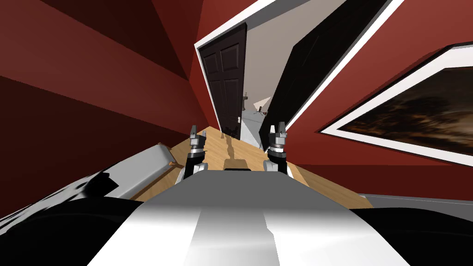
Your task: Push the door open
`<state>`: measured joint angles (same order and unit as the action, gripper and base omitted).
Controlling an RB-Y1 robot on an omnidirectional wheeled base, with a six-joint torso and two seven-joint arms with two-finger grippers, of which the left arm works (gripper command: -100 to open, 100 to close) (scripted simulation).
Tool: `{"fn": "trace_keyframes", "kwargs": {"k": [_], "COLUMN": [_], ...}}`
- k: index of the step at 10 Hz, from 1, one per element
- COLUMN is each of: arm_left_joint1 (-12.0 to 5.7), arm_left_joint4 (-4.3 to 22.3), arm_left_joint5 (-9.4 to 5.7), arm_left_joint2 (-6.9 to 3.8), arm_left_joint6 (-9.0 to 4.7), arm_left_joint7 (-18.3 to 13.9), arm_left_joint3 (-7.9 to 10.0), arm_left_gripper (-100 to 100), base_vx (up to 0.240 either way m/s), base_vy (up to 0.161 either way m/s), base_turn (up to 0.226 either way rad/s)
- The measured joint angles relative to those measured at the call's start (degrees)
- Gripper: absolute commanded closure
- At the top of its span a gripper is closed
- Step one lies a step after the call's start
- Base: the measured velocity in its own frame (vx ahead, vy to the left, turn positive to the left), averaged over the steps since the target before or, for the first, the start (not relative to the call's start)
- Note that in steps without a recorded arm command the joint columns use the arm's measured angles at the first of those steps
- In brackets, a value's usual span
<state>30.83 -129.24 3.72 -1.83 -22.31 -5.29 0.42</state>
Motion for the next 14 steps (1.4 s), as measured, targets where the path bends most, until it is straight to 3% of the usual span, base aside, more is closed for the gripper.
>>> {"fn": "trace_keyframes", "kwargs": {"k": [5,14], "arm_left_joint1": [-2.06,-6.08], "arm_left_joint4": [5.1,14.7], "arm_left_joint5": [0.14,0.68], "arm_left_joint2": [-1.01,-1.89], "arm_left_joint6": [-1.37,-3.95], "arm_left_joint7": [-0.4,-0.7], "arm_left_joint3": [-0.97,-3.14], "arm_left_gripper": [-100,-100], "base_vx": [0.126,0.094], "base_vy": [0.003,0.006], "base_turn": [-0.011,-0.01]}}
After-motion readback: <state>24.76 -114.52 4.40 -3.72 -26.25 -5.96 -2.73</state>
